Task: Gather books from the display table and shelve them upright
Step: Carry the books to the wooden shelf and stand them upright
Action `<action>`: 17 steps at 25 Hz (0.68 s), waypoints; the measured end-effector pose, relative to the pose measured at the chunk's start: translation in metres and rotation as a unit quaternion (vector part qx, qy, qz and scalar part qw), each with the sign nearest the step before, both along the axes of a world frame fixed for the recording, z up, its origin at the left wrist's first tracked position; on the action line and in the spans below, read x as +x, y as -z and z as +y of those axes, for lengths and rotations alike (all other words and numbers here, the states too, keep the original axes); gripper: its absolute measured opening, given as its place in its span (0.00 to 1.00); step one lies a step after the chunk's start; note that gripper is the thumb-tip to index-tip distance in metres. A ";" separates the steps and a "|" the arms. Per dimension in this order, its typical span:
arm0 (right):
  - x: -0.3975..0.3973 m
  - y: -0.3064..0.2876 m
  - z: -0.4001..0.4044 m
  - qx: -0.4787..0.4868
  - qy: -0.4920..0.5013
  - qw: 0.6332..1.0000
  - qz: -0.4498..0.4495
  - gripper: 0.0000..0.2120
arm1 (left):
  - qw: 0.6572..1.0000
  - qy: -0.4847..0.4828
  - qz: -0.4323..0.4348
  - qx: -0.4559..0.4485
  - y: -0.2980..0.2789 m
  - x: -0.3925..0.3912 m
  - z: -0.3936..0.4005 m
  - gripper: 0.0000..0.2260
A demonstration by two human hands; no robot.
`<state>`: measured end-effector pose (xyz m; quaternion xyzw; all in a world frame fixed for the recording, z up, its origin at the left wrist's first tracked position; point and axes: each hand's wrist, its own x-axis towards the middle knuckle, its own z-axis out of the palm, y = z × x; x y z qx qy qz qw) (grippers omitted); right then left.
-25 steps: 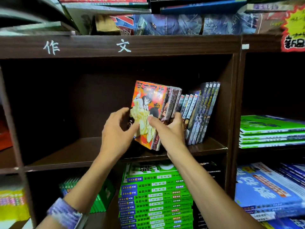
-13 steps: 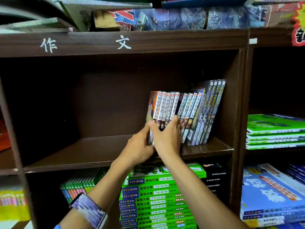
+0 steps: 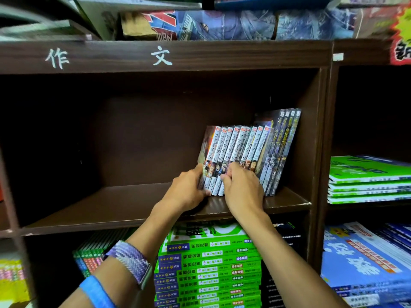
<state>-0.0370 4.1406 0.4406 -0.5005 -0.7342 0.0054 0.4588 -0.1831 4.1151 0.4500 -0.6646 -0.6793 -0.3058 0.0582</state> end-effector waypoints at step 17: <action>0.014 0.021 -0.011 0.017 0.009 0.988 -0.155 0.19 | 0.991 0.005 -0.134 -0.007 0.011 0.001 -0.002 0.16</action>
